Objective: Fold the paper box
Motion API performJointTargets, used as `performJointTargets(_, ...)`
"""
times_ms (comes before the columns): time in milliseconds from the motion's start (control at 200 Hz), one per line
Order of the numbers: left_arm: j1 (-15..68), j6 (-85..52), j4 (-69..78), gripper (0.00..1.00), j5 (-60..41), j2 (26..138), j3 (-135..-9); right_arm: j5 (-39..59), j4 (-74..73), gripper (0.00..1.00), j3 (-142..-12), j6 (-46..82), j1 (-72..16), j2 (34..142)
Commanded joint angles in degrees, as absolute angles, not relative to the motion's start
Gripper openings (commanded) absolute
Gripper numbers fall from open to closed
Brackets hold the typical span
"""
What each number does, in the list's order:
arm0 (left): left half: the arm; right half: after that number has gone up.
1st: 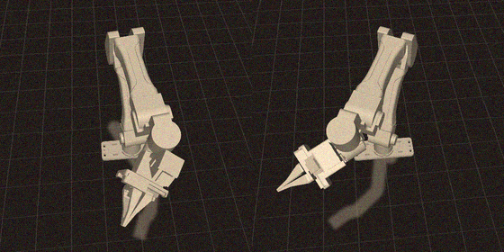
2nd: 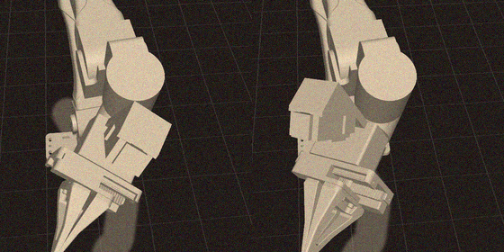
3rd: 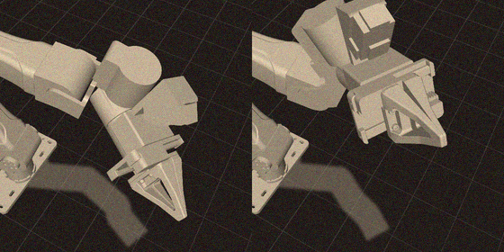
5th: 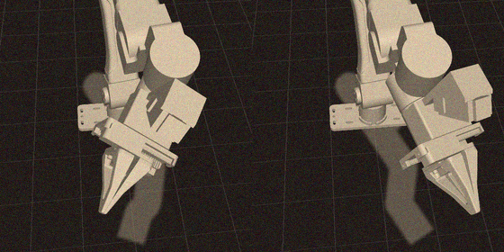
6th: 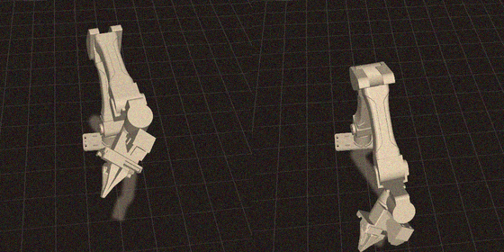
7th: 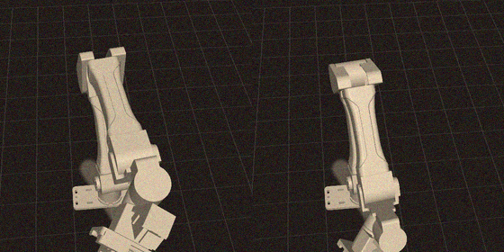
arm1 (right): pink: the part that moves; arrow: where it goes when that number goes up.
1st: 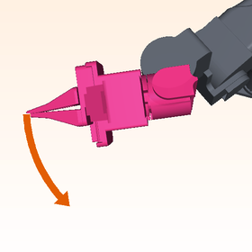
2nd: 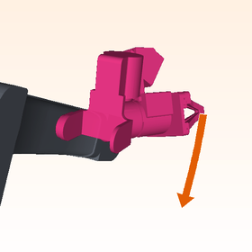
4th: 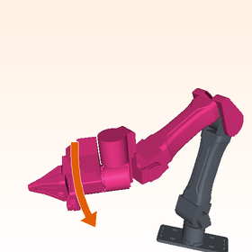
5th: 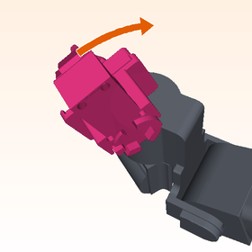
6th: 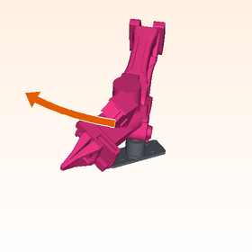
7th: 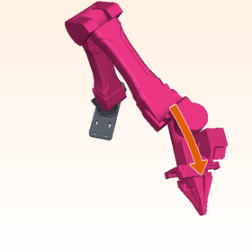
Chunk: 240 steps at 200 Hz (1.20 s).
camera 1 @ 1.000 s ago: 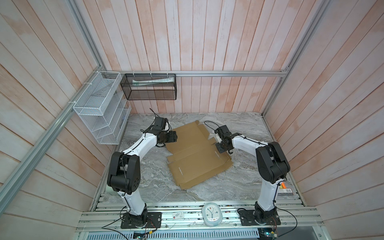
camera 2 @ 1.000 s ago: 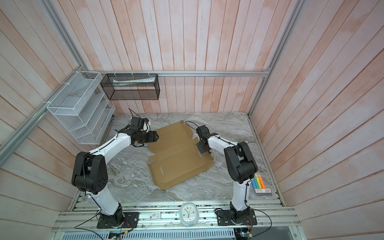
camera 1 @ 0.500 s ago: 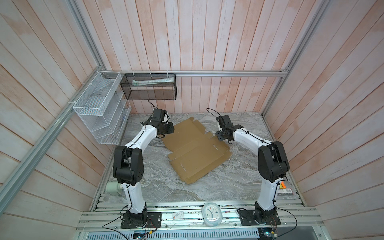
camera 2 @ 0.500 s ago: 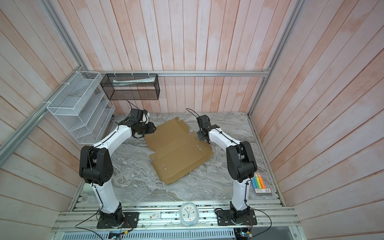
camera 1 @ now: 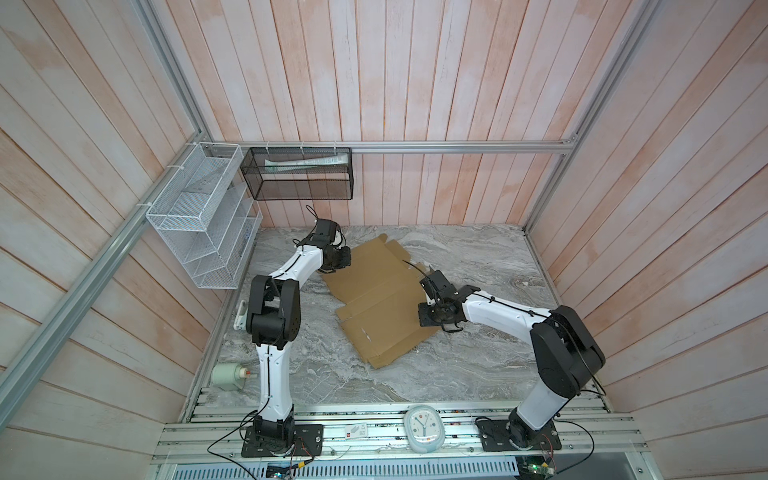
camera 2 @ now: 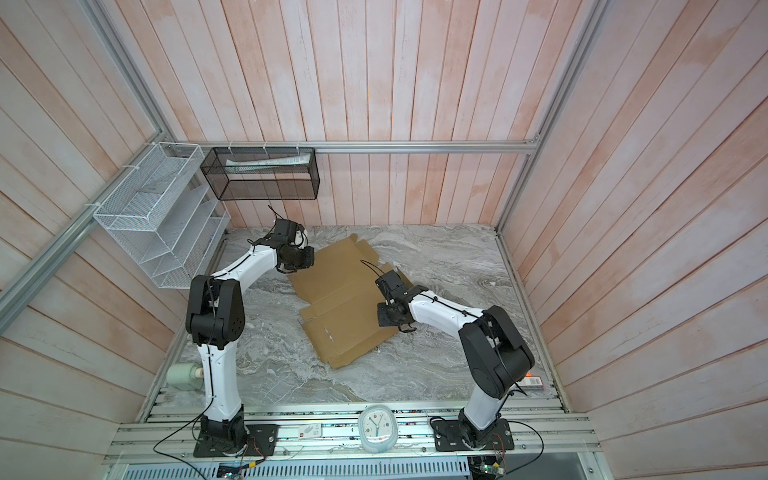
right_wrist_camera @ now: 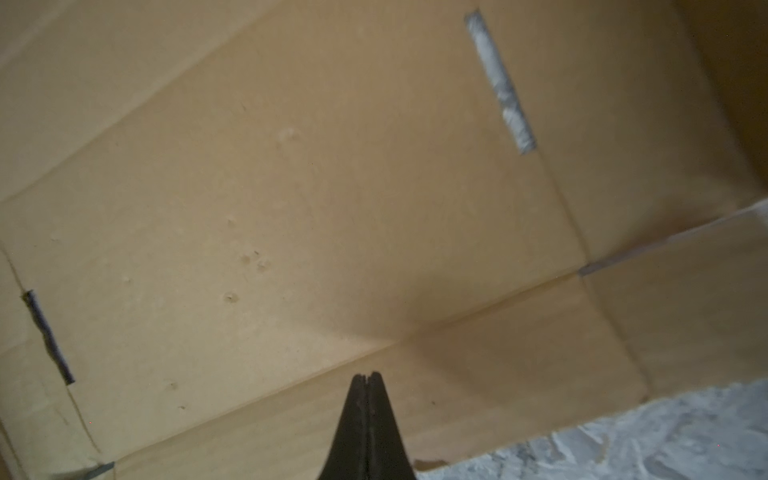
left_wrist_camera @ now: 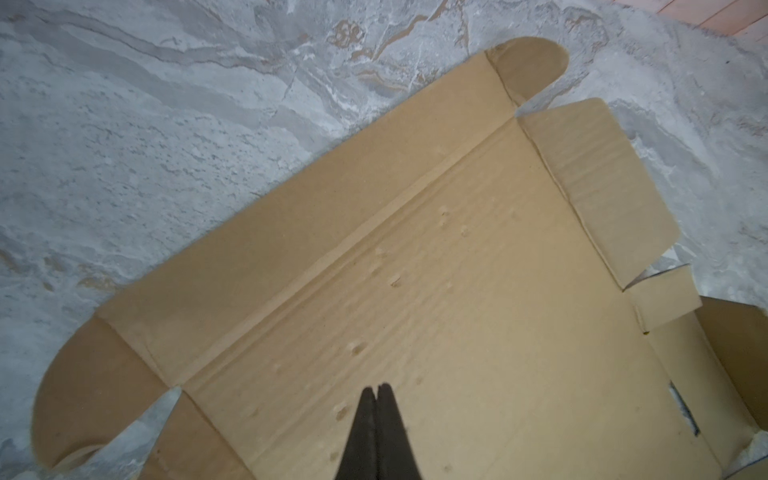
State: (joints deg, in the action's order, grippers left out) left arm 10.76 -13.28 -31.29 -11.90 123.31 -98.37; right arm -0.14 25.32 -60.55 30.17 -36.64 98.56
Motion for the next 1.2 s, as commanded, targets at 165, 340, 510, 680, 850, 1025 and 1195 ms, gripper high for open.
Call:
performJointTargets(165,11.2,-15.0,-28.3,0.00,-9.3,121.5,-89.5,5.0,20.1,0.00,-61.7,32.6,-36.1,104.8)
performJointTargets(340,11.2,-15.8,-26.5,0.00,-8.7,119.9,-84.5,5.6,19.0,0.00,-61.1,32.0,-33.9,106.4)
performJointTargets(510,11.2,-16.7,-25.8,0.00,-9.0,118.6,-80.9,5.0,19.1,0.00,-60.1,30.4,-31.0,106.6)
performJointTargets(680,11.8,-18.0,-24.8,0.00,-10.0,115.8,-76.2,3.9,19.4,0.00,-60.4,27.5,-26.9,108.1)
performJointTargets(850,14.8,-19.3,-24.6,0.00,-10.4,112.2,-71.4,3.1,20.3,0.00,-63.7,24.1,-22.4,111.5)
performJointTargets(1025,20.4,-22.1,-24.1,0.00,-11.3,109.0,-66.0,2.7,21.7,0.00,-70.6,20.7,-18.1,117.3)
performJointTargets(1195,26.9,-25.3,-23.1,0.00,-13.5,106.5,-63.5,-0.2,21.6,0.00,-77.9,17.3,-15.8,120.6)
